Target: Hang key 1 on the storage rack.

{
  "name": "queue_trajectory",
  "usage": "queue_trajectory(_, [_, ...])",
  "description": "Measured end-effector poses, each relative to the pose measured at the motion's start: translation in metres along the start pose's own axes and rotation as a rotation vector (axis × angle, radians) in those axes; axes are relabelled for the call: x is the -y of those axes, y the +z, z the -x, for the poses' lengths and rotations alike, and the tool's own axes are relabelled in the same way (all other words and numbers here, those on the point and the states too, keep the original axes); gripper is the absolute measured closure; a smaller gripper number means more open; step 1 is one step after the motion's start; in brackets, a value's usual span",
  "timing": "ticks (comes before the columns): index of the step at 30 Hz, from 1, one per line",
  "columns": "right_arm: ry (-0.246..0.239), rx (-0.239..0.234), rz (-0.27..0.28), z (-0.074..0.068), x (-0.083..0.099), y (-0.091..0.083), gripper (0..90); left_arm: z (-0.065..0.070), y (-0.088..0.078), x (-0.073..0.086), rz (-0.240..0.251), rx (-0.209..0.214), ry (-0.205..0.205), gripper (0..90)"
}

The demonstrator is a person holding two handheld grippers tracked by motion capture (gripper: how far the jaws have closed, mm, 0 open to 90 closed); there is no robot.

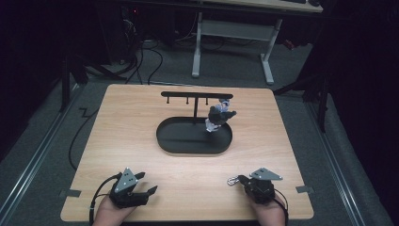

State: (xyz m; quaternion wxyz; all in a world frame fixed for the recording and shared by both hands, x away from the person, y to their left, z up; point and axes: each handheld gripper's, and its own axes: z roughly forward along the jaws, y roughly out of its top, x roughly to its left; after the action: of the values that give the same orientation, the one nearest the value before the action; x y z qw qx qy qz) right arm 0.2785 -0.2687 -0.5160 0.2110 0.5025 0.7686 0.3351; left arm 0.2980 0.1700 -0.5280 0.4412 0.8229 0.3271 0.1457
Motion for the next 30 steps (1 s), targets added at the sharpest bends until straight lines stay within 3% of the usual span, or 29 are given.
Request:
queue_trajectory(4, [0.044, 0.032, -0.003, 0.016, 0.005, -0.004, 88.7, 0.0, 0.0, 0.0, 0.0, 0.0, -0.001, 30.0])
queue_trajectory(9, [0.085, 0.037, -0.002, 0.028, 0.008, -0.007, 88.6, 0.0, 0.0, 0.0, 0.0, 0.0, -0.001, 30.0])
queue_trajectory(13, [0.095, 0.032, -0.006, 0.029, 0.009, -0.007, 87.9, 0.0, 0.0, 0.0, -0.003, 0.0, 0.001, 30.0])
queue_trajectory(18, [0.114, 0.022, -0.014, 0.03, 0.009, -0.007, 76.6, 0.001, 0.0, 0.0, -0.001, -0.004, 0.0, 30.0])
queue_trajectory(25, [0.094, 0.012, -0.053, 0.029, 0.014, -0.012, 62.9, 0.001, -0.001, 0.0, -0.001, -0.007, 0.0, 30.0])
queue_trajectory(30, [0.046, -0.003, -0.13, 0.031, 0.014, -0.018, 60.7, 0.001, 0.0, 0.0, -0.002, -0.004, 0.007, 30.0])
